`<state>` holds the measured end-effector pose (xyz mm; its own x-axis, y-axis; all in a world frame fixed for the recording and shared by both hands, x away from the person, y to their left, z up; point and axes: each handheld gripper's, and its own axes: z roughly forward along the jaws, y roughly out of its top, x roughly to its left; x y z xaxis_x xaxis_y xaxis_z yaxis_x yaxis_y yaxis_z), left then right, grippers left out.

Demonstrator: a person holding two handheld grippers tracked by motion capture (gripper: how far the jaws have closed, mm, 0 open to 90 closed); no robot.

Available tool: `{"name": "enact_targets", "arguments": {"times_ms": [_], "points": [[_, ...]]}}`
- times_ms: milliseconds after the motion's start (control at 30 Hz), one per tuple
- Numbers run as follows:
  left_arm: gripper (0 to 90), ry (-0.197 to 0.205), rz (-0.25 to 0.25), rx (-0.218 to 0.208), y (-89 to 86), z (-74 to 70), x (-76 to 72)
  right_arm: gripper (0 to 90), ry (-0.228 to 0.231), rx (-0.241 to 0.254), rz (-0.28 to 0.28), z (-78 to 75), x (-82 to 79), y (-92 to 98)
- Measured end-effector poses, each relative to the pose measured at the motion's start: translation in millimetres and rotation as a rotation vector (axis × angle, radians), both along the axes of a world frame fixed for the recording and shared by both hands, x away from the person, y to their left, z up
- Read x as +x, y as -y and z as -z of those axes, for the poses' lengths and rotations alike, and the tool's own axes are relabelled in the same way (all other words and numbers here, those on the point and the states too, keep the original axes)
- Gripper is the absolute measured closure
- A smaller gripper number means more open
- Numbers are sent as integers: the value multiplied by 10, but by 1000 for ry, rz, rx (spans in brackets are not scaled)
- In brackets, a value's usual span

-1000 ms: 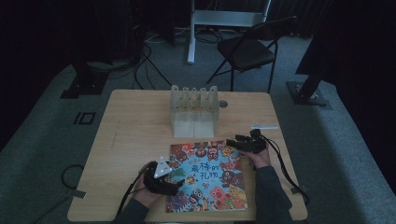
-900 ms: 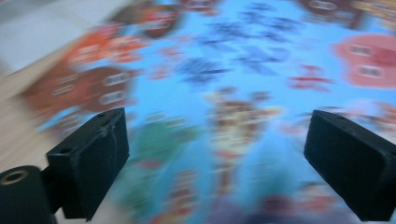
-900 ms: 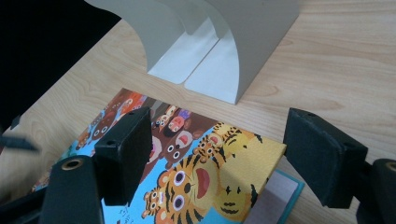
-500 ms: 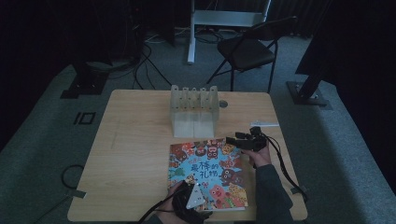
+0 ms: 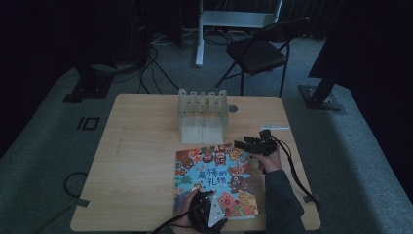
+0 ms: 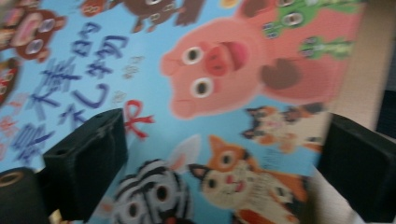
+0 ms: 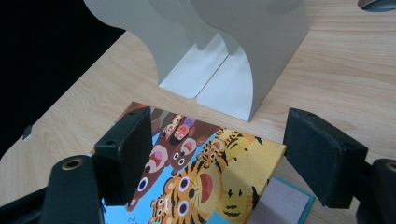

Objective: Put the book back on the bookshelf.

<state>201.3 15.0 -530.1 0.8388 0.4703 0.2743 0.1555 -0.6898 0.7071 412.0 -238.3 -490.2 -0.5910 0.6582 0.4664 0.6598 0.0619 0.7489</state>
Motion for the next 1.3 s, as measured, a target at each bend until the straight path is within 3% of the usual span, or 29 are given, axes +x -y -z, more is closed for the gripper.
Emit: {"name": "enact_targets", "arguments": {"times_ms": [100,200,300,367,533,667,933,1133,1300], "points": [[84,-30,-1,-51,-55,-48,24,246,3,3,-2,-6,1,2],[124,-1,10,-76,-91,-91,-19,261,7,31,0,-26,-8,9],[137,4,7,-97,-119,-124,-40,268,6,38,1,-51,-24,-2],[137,12,4,-119,-140,-150,-51,268,12,13,4,-58,-48,-26],[143,31,6,-140,-193,-223,-73,274,20,-44,5,-38,-144,-106],[143,31,7,-156,-219,-249,-74,331,-2,-19,-3,-56,-221,-138],[143,47,9,-158,-231,-264,-87,436,-62,31,-106,-199,-406,-171],[143,49,16,-157,-236,-263,-86,479,-107,19,-145,-206,-405,-199],[143,43,16,-166,-245,-261,-80,566,-129,16,-166,-196,-392,-198]]}}
